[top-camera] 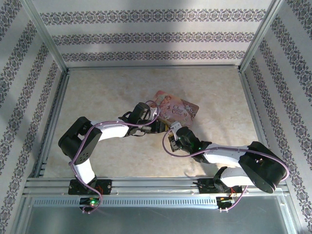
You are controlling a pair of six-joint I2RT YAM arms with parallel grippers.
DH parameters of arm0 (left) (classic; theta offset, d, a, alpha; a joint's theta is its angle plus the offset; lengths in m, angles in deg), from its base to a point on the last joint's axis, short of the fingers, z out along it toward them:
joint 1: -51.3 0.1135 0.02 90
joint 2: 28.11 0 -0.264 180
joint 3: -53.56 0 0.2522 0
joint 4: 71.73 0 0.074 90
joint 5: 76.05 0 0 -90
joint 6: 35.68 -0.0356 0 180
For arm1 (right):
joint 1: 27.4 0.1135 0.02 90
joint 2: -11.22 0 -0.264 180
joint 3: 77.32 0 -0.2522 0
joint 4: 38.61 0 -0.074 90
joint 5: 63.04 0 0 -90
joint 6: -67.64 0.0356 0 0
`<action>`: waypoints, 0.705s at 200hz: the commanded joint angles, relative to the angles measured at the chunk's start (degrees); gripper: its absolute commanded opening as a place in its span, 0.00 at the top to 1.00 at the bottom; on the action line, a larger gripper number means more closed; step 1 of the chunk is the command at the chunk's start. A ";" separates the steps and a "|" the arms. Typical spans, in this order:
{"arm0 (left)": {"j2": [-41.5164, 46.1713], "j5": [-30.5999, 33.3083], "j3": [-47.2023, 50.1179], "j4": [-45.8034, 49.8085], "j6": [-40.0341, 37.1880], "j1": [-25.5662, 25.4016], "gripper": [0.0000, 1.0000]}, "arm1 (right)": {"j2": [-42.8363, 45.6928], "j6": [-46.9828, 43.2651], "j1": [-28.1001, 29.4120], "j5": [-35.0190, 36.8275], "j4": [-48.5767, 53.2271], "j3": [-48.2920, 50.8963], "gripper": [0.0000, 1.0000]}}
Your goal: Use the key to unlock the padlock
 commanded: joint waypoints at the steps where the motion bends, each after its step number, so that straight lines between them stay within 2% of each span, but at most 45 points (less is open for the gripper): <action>1: 2.25 -1.52 -1.67 -0.32 -0.02 -0.82 0.80 | 1.34 0.21 -1.00 2.13 -0.64 0.34 1.00; 141: 2.34 -1.59 -1.64 -0.14 0.16 -0.82 0.80 | -0.71 0.12 -2.20 -0.74 -4.59 -0.09 1.00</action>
